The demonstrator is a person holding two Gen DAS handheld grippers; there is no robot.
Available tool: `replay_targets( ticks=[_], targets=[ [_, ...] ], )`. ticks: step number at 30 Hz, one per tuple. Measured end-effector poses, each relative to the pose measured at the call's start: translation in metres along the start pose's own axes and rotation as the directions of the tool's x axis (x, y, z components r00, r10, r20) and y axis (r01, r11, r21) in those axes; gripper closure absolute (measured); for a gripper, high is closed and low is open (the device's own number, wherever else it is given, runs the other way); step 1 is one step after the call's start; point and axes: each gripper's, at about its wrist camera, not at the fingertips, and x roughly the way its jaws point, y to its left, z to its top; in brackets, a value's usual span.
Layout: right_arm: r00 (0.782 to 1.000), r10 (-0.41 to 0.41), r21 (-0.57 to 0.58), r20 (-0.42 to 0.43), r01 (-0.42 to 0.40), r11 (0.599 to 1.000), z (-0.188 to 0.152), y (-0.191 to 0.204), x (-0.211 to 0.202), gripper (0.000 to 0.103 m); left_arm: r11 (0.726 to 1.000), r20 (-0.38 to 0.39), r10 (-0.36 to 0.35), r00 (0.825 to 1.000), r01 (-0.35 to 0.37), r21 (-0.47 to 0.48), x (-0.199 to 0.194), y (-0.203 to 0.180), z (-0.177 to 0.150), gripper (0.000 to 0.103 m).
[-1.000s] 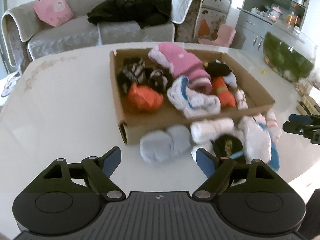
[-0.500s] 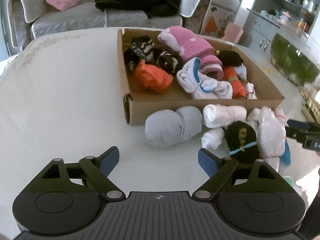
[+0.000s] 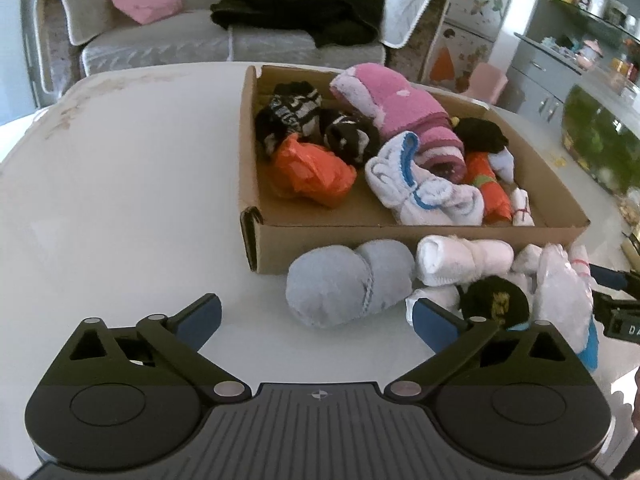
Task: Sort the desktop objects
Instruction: 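Move left tool to grey sock ball while right tool approaches white pink-banded sock, then close left tool on grey sock ball while right tool closes on white pink-banded sock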
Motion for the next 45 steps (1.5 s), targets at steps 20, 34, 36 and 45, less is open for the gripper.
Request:
replay_targets(
  ticks=[20,34,36,45],
  targets=[
    [1.0,-0.004,-0.047,0.01,0.004,0.999,0.001,0.005,0.0,0.037,0.992,0.017,0.091,0.996,-0.089,-0.089,0.009,-0.017,0.005,0.001],
    [1.0,0.002,-0.031,0.015,-0.001,1.0,-0.002,0.002,-0.009,0.048,0.997,0.022,0.043,0.999,-0.042,-0.07,0.001,-0.024,0.003,0.032],
    [1.0,0.003,-0.033,0.018,-0.002,0.999,-0.002,0.002,-0.011,0.048,0.997,0.022,0.041,0.999,-0.039,-0.074,-0.003,-0.024,0.001,0.032],
    [0.999,0.004,-0.034,0.045,-0.003,0.999,0.0,0.004,-0.03,0.048,0.997,0.045,0.025,0.999,-0.022,-0.074,-0.032,-0.023,-0.01,0.032]
  ],
)
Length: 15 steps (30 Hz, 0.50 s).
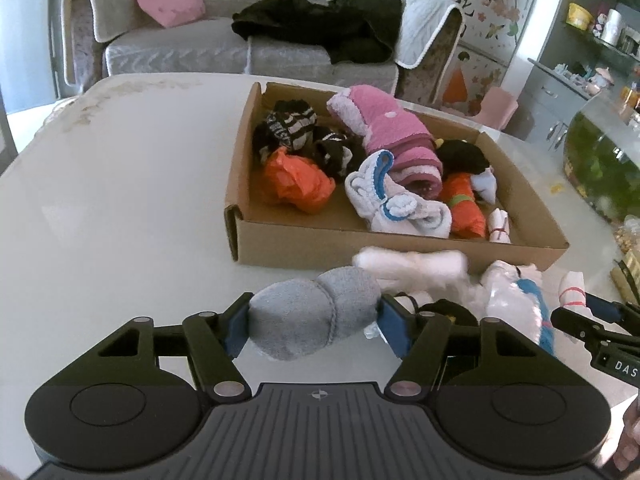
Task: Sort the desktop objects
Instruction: 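Close left tool on grey sock ball while right tool closes on white pink-banded sock, then lift both held socks and carry them over the box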
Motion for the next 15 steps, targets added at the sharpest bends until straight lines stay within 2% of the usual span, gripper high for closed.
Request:
replay_targets(
  ticks=[6,11,15],
  targets=[
    [1.0,-0.004,0.027,0.008,0.003,1.0,-0.001,-0.005,-0.012,0.048,1.0,0.027,0.004,1.0,-0.005,0.023,-0.023,0.004,-0.002,0.032],
    [1.0,-0.005,0.034,0.018,0.004,0.999,0.004,-0.006,-0.016,0.048,1.0,0.027,0.0,1.0,0.001,-0.01,-0.031,0.013,-0.001,0.032],
    [0.999,-0.003,0.025,0.038,0.002,1.0,0.009,-0.004,-0.024,0.048,1.0,0.042,0.001,0.999,-0.001,-0.001,-0.042,0.014,-0.001,0.032]
  ],
)
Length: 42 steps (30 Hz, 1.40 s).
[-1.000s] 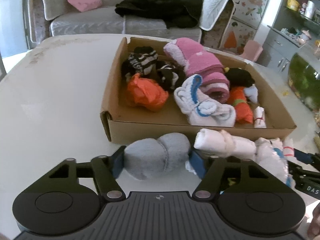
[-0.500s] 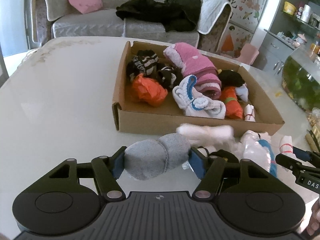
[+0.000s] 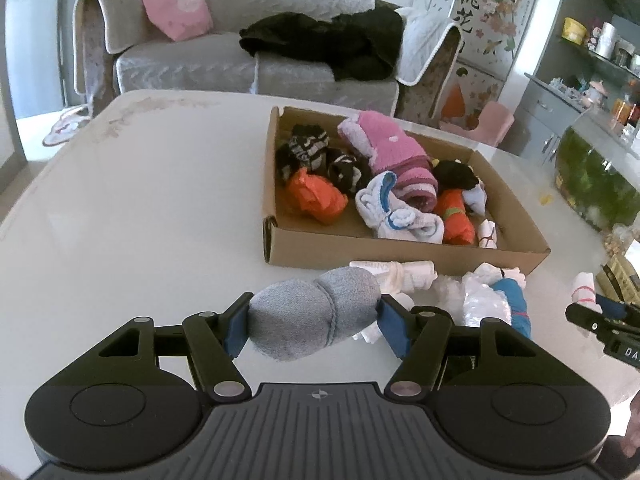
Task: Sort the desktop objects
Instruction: 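Lift both held socks and carry them over the box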
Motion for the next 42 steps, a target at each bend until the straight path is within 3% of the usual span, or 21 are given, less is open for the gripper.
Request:
replay_targets(
  ticks=[18,32,42],
  targets=[
    [0.993,0.021,-0.051,0.114,-0.016,0.999,0.053,0.0,-0.027,0.048,0.997,0.124,0.004,0.992,-0.014,0.08,-0.068,0.003,0.04,0.032],
    [0.98,0.065,-0.131,0.187,-0.04,0.991,0.103,0.013,-0.02,0.048,0.988,0.185,-0.017,0.983,-0.011,0.153,-0.075,-0.018,0.107,0.032],
    [0.976,0.1,-0.148,0.191,-0.072,0.986,0.129,0.018,0.001,0.048,0.974,0.182,-0.04,0.982,-0.002,0.225,-0.05,-0.052,0.139,0.032]
  ],
)
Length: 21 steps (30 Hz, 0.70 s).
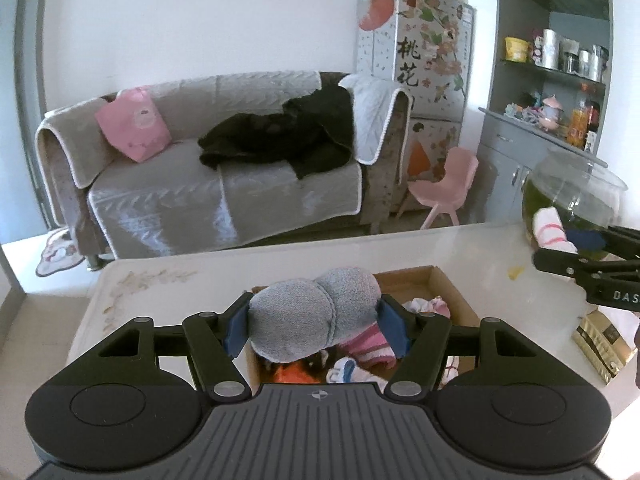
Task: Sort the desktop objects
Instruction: 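Lift both held socks and carry them over the box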
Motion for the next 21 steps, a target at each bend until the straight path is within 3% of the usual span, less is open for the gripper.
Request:
replay_targets(
  ticks=[10,21],
  targets=[
    [0.997,0.038,-0.009,-0.07,-0.039,0.999,0.005,0.003,0.047,0.048,1.0,-0.094,0.004,0.996,-0.004,-0.004,0.073,0.002,0.001,0.032],
    [0.976,0.046,0.007,-0.213,-0.046,0.999,-0.011,0.001,0.11,0.048,1.0,-0.223,0.011,0.975,-0.01,0.008,0.16,0.015,-0.014,0.032]
  ],
)
